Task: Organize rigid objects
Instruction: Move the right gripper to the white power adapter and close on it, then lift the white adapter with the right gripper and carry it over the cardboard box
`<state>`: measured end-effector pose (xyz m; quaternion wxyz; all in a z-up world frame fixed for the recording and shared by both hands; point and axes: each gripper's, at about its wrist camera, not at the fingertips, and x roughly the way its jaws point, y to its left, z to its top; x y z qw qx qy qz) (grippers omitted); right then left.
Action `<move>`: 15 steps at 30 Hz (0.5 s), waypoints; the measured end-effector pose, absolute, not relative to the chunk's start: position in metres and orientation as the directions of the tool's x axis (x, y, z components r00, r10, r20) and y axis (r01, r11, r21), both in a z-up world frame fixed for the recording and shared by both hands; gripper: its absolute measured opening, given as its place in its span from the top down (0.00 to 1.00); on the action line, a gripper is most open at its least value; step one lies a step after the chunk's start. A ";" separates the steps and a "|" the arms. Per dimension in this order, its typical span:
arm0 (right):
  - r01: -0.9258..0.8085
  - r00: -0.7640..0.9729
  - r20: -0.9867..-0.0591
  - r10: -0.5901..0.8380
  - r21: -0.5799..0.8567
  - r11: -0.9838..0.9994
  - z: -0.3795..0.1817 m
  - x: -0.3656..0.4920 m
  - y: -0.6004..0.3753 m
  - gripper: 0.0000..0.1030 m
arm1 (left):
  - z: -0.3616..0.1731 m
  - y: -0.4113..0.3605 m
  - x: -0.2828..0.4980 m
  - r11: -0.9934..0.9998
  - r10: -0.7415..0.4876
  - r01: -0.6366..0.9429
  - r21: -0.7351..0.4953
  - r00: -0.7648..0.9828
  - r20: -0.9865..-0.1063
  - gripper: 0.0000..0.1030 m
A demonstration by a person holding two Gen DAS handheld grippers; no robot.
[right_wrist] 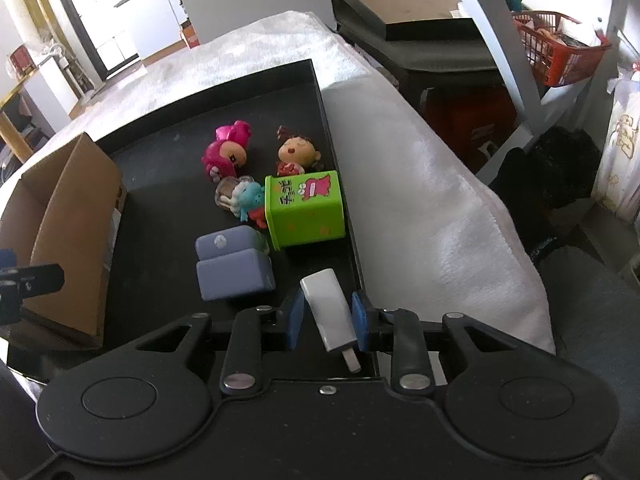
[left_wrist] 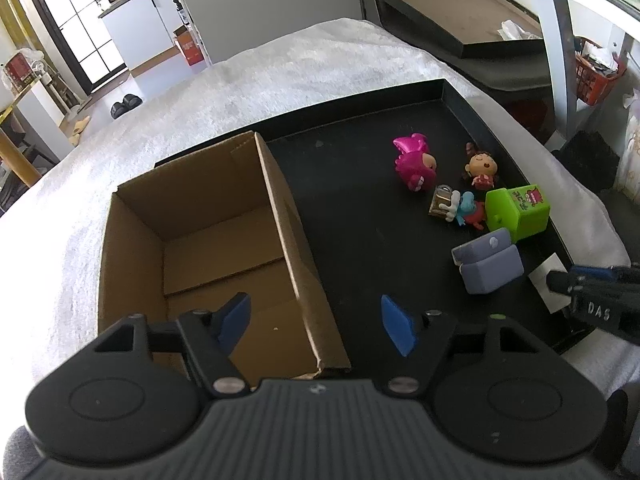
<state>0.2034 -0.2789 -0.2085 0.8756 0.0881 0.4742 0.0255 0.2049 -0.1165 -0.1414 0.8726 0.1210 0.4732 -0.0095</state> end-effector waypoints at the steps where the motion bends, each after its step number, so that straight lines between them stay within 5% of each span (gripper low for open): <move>1: 0.040 0.540 -0.831 0.132 0.182 0.983 -0.211 0.203 -0.278 0.74 | -0.143 -0.116 0.205 0.971 0.096 0.132 0.199 0.547 -0.832 0.34; 9: 0.034 0.526 -0.839 0.138 0.183 0.983 -0.217 0.201 -0.275 0.80 | -0.148 -0.114 0.205 0.979 0.066 0.130 0.159 0.533 -0.844 0.72; 15: 0.024 0.543 -0.827 0.146 0.188 0.982 -0.208 0.200 -0.273 0.80 | -0.146 -0.108 0.202 0.980 0.067 0.122 0.155 0.536 -0.842 0.87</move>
